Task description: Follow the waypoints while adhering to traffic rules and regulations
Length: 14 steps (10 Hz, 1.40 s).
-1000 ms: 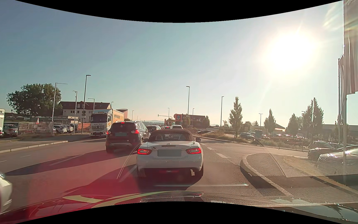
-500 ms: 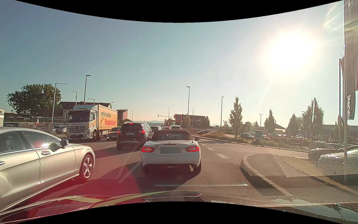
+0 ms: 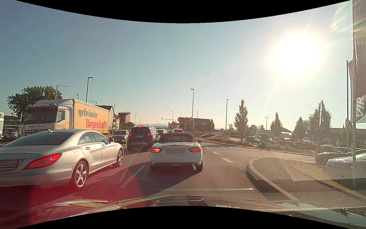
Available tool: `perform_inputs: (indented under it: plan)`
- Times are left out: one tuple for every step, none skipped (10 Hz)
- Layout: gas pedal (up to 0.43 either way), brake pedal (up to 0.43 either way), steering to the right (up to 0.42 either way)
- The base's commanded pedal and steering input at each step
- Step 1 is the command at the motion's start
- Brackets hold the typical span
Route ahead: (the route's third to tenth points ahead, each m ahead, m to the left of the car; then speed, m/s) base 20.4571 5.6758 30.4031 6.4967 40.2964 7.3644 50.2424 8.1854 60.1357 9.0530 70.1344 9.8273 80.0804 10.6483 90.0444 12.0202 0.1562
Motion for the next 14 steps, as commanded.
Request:
perform_inputs:
  plan:
    - [0.087,0.000,0.023]
    - [0.110,0.000,0.022]
    - [0.118,0.000,0.022]
    - [0.157,0.000,0.022]
    - [0.169,0.000,0.021]
    - [0.177,0.000,0.021]
    - [0.189,0.000,0.021]
    - [0.189,0.000,0.020]
    - [0.189,0.000,0.020]
    - [0.197,0.000,0.019]
    - [0.197,0.000,0.018]
    - [0.197,0.000,0.017]
    - [0.209,0.000,0.015]
    - [0.220,0.000,0.012]
